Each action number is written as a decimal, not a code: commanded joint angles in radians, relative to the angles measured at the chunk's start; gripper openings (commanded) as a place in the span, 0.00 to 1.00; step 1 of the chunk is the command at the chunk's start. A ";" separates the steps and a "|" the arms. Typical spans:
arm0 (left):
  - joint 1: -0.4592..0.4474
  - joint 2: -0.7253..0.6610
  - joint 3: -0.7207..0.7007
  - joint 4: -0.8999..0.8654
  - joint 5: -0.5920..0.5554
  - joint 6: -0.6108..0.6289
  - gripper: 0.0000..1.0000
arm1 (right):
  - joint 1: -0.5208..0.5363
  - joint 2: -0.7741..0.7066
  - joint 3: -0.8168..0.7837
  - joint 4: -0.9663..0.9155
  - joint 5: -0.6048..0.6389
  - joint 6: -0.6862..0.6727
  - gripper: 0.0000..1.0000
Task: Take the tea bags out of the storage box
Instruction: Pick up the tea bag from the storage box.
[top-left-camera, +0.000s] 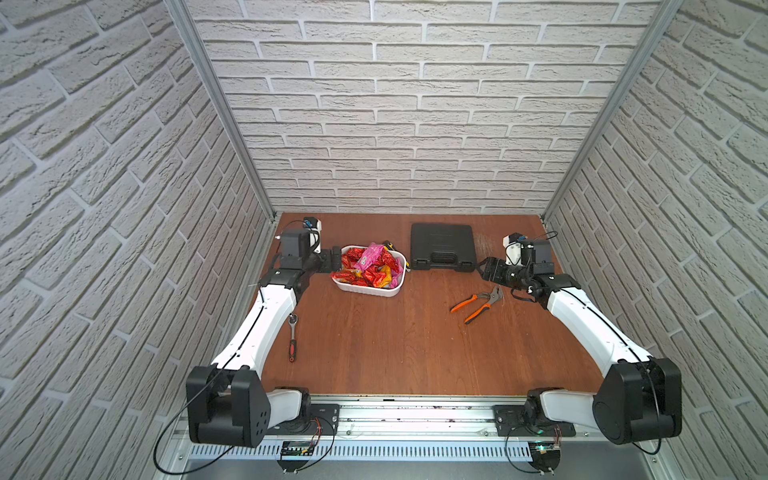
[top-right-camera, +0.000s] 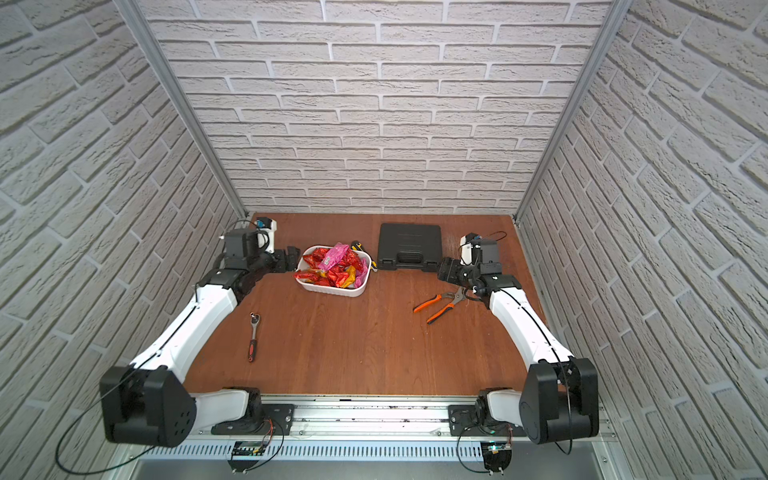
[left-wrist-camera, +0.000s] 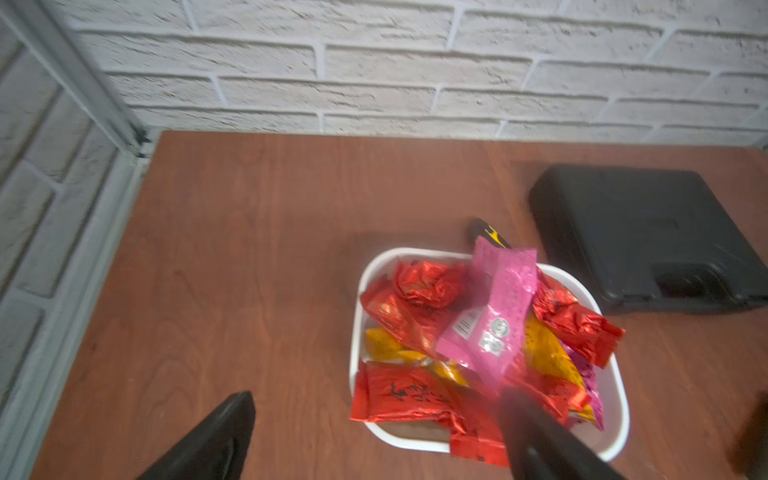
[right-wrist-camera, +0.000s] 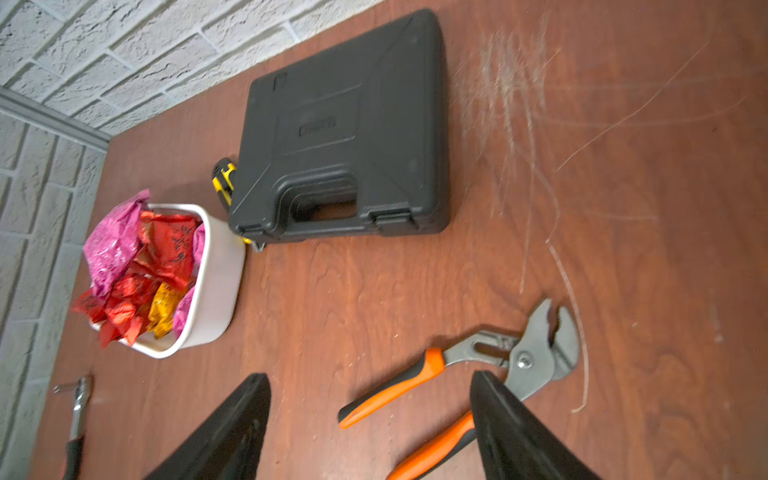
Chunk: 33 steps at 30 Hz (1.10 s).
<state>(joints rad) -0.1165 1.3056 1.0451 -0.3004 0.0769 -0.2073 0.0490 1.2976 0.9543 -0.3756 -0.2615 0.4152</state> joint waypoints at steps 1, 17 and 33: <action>-0.046 0.103 0.098 -0.189 0.043 -0.010 0.94 | 0.044 -0.044 0.027 -0.068 -0.058 0.071 0.78; -0.100 0.558 0.574 -0.384 0.189 0.026 0.74 | 0.264 -0.019 0.021 -0.051 0.001 0.162 0.78; -0.137 0.696 0.695 -0.459 0.215 0.022 0.45 | 0.284 0.004 0.040 -0.049 0.011 0.166 0.78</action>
<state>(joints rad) -0.2527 1.9934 1.7100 -0.7380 0.2771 -0.1936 0.3241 1.3033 0.9661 -0.4522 -0.2611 0.5724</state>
